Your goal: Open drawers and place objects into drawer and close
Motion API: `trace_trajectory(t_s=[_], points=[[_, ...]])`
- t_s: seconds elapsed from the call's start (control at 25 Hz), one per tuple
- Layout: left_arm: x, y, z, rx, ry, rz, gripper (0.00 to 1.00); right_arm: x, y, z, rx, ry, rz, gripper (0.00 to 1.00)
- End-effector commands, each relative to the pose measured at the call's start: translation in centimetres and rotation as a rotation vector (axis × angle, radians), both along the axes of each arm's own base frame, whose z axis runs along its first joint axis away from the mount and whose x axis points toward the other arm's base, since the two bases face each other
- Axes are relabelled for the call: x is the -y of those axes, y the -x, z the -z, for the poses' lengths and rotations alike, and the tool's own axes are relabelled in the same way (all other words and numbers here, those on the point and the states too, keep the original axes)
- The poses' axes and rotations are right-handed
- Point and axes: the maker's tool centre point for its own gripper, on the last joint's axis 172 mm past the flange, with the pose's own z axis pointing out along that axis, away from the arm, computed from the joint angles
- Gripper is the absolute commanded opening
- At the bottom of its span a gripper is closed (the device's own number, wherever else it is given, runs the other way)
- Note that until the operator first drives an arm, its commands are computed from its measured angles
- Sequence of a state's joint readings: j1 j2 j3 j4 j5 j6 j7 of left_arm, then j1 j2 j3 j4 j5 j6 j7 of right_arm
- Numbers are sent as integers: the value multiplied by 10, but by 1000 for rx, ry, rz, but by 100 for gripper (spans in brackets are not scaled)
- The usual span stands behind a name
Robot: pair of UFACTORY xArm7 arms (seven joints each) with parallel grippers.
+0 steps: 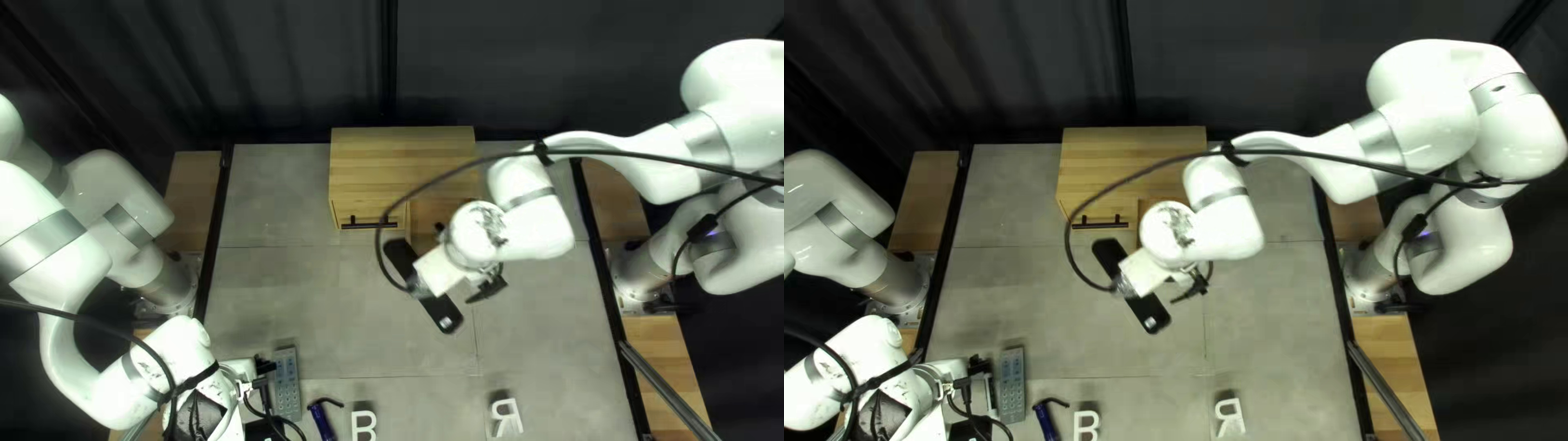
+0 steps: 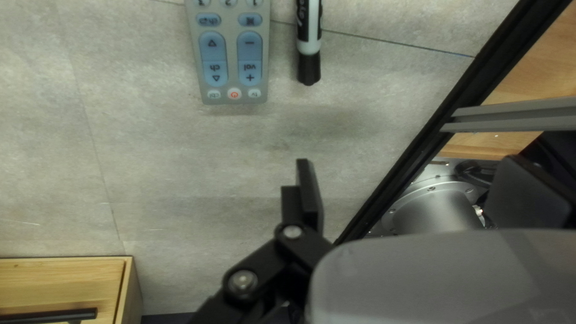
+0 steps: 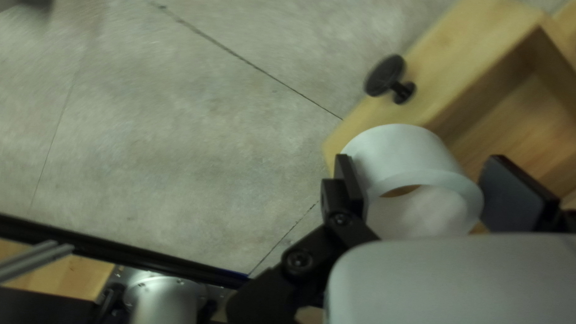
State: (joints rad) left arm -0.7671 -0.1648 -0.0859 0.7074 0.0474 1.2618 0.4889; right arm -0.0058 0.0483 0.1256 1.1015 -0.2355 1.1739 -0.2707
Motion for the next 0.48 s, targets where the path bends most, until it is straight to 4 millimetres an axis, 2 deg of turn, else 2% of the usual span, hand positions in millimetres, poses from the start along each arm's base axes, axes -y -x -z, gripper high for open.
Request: trace_trajectory(t_s=[0.04,0.32,0.48], points=[[0,0,0,0,0,0,100,7,0,-4,15,1,9,5],[0,0,0,0,0,0,100,20,0,-4,31,2,3,5],[0,0,0,0,0,0,100,38,2,3,37,2,10,4]])
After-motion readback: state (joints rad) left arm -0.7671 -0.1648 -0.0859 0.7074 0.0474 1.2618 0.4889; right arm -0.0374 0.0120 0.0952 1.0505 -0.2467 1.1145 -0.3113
